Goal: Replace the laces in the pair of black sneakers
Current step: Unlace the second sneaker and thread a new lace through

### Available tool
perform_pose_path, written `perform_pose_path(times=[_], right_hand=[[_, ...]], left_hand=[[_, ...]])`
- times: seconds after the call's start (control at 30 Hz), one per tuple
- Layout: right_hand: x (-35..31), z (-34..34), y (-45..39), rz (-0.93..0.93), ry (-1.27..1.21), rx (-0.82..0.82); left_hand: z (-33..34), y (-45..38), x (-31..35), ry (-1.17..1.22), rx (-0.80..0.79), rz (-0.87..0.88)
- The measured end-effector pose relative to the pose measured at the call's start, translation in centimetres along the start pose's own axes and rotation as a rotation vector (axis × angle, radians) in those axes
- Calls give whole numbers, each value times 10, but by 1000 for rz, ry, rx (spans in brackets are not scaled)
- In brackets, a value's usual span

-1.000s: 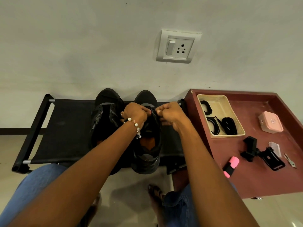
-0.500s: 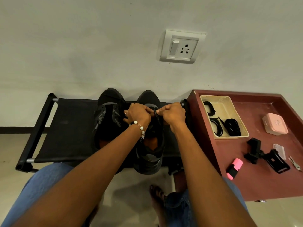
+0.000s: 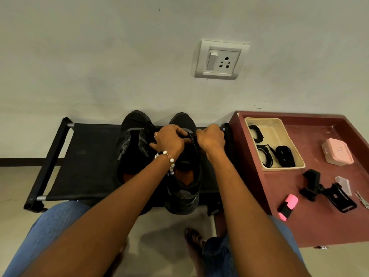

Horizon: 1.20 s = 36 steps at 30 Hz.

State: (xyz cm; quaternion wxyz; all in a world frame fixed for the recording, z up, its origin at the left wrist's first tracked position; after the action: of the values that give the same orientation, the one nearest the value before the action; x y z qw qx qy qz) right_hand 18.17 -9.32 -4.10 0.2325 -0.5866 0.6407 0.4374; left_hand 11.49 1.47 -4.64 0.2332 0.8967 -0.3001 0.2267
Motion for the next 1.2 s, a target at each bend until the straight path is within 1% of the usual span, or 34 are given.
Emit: perform_pose_path(times=[0.1, 0.2, 0.27, 0.3, 0.4, 0.47, 0.5, 0.53, 0.57, 0.63, 0.67, 0.73, 0.8, 0.83, 0.87, 0.9, 0.97, 1.07, 1.13, 1.2], right_hand=[[-6, -6, 2, 8, -195, 30], [-17, -19, 10, -33, -337, 84], [-25, -32, 16, -33, -492, 118], [-30, -39, 20, -19, -614, 115], [-47, -61, 28, -11, -1085, 46], [-57, -77, 32, -103, -1347, 25], [-62, -86, 34, -168, -1411, 32], [-65, -92, 35, -224, -1416, 39], [-67, -95, 36, -264, -1366, 29], [-68, -92, 37, -314, -1123, -26], [-66, -86, 37, -337, -927, -48], [-57, -70, 33, -405, -450, -82], [-43, -47, 26, -441, -20, -153], [-35, -36, 23, -425, 150, -196], [-27, -26, 20, -390, 271, -236], [-21, -18, 17, -353, 336, -257], [-13, -9, 13, -302, 342, -235], [-13, -12, 12, -289, 217, -170], [-22, -21, 17, -258, 9, -123], [-34, -36, 25, -193, -337, -82]], left_hand=[[-6, 4, -4, 43, 24, 43], [-12, 14, -5, 21, 61, 95], [-17, 20, -6, -10, 63, 115], [-18, 23, -7, -34, 52, 131], [-23, 33, -11, -108, -4, 184], [-25, 39, -13, -176, -52, 205], [-25, 43, -14, -216, -66, 216], [-25, 46, -15, -247, -69, 223], [-25, 47, -16, -261, -67, 219], [-24, 49, -17, -268, -64, 202], [-23, 50, -17, -269, -72, 195], [-19, 51, -16, -256, -84, 170], [-16, 51, -17, -227, -79, 139], [-14, 50, -18, -206, -75, 121], [-11, 49, -19, -183, -73, 106], [-10, 48, -20, -164, -72, 95], [-7, 46, -22, -143, -71, 87], [-7, 43, -24, -132, -60, 88], [-6, 42, -25, -117, -63, 80], [-5, 43, -25, -91, -69, 70]])
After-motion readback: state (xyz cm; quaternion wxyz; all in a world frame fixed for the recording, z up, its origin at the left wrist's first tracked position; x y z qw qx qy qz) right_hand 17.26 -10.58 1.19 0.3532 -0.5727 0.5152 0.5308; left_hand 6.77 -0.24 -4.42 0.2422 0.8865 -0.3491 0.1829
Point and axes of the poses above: each hand's wrist, its own y-axis away from the middle knuckle, its own z-axis out of the palm, x = y × z, the point moved 3 cm from there along -y, towards the middle knuckle, and after that the axes turned 14 degrees about -y, right-handed, at the moved point
